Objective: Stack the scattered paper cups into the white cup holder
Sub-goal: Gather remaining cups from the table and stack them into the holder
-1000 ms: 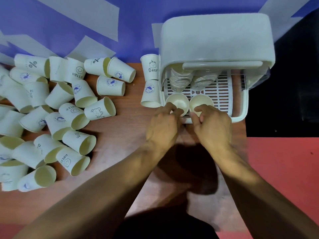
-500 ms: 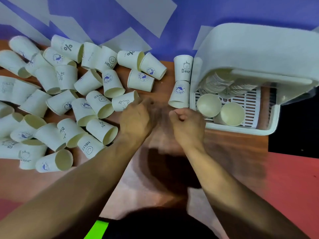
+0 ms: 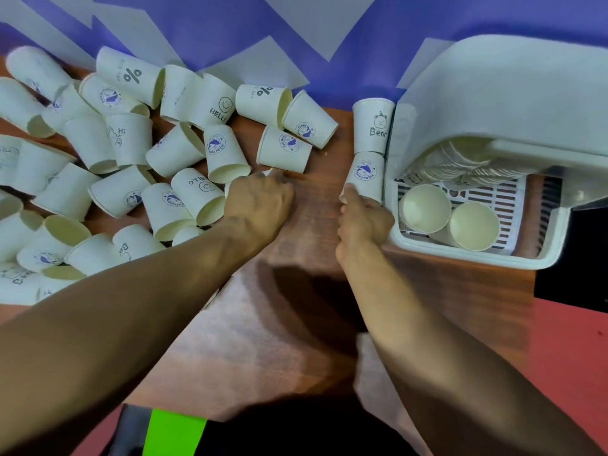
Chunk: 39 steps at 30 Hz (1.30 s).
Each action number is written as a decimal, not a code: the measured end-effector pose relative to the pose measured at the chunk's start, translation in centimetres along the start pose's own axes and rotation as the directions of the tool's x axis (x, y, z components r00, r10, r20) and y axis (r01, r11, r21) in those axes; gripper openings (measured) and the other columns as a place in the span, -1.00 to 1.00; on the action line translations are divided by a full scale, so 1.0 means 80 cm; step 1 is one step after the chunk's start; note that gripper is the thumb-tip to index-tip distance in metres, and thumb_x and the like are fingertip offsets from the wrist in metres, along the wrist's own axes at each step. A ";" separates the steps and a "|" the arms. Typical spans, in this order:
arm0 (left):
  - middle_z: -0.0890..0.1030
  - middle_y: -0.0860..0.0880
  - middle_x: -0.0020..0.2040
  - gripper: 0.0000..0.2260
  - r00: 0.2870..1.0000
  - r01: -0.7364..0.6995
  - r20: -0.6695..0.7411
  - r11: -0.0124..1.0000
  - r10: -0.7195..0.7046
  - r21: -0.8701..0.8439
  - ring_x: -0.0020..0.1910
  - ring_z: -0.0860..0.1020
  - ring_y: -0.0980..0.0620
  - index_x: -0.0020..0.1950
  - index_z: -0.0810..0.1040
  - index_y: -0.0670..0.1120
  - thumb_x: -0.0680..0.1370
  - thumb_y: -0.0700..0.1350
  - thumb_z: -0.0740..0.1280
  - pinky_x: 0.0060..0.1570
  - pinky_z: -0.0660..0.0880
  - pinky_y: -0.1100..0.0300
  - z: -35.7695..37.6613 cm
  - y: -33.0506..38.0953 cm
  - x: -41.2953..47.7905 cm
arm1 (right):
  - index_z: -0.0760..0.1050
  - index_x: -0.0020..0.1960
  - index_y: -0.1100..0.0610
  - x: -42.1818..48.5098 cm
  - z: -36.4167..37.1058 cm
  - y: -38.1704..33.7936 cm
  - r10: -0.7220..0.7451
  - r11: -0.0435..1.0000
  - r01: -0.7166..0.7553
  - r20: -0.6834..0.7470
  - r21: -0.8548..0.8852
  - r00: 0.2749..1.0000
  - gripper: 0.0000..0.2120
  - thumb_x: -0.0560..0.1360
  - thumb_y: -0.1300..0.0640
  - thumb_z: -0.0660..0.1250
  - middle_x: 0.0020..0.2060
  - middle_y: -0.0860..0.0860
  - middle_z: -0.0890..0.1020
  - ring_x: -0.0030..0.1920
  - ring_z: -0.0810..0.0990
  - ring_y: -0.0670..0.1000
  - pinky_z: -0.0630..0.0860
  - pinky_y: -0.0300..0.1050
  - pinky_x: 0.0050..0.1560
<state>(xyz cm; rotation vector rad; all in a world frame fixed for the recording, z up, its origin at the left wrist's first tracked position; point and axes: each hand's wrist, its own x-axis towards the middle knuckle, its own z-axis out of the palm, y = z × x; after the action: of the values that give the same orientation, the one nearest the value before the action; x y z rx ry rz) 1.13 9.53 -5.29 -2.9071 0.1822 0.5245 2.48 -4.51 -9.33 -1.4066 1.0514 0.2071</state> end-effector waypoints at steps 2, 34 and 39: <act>0.53 -0.09 0.04 -0.83 1.000 -0.011 0.014 0.999 0.010 0.047 -0.02 0.56 -0.14 0.00 0.57 -0.12 0.59 -0.22 0.18 -0.32 0.26 0.11 -0.006 -0.002 0.002 | 0.57 -0.31 0.19 0.005 0.004 -0.002 0.027 0.999 -0.027 -0.017 0.029 0.999 -0.78 0.44 0.10 0.46 -0.36 0.05 0.64 -0.41 0.51 -0.02 0.41 -0.20 -0.40; 0.54 -0.08 -0.14 -0.93 0.840 -0.209 -0.533 0.966 0.100 -0.150 -0.31 0.54 -0.21 -0.13 0.59 -0.07 0.49 -0.09 0.37 -0.45 0.25 0.16 -0.133 0.131 -0.052 | 0.58 -0.15 0.17 -0.039 -0.238 -0.082 -0.899 0.264 0.835 0.190 -0.483 0.394 -0.88 0.51 0.13 0.40 -0.24 0.03 0.56 -0.34 0.51 -0.01 0.41 -0.14 -0.29; 0.55 -0.05 -0.20 -0.91 0.781 -0.307 -0.606 0.938 0.151 -0.163 -0.35 0.53 -0.20 -0.13 0.61 -0.05 0.52 -0.06 0.35 -0.45 0.38 0.11 -0.130 0.170 -0.045 | 0.64 -0.09 0.14 -0.011 -0.268 -0.085 -0.882 0.232 0.794 0.222 -0.562 0.416 -0.87 0.50 0.08 0.41 -0.19 0.00 0.58 -0.35 0.54 -0.01 0.51 -0.05 -0.34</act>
<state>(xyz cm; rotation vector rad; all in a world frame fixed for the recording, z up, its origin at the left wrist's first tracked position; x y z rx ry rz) -0.85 -5.48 3.46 -3.2230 0.6044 -0.3857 -3.52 -24.15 -0.12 -2.4462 0.1224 -0.4456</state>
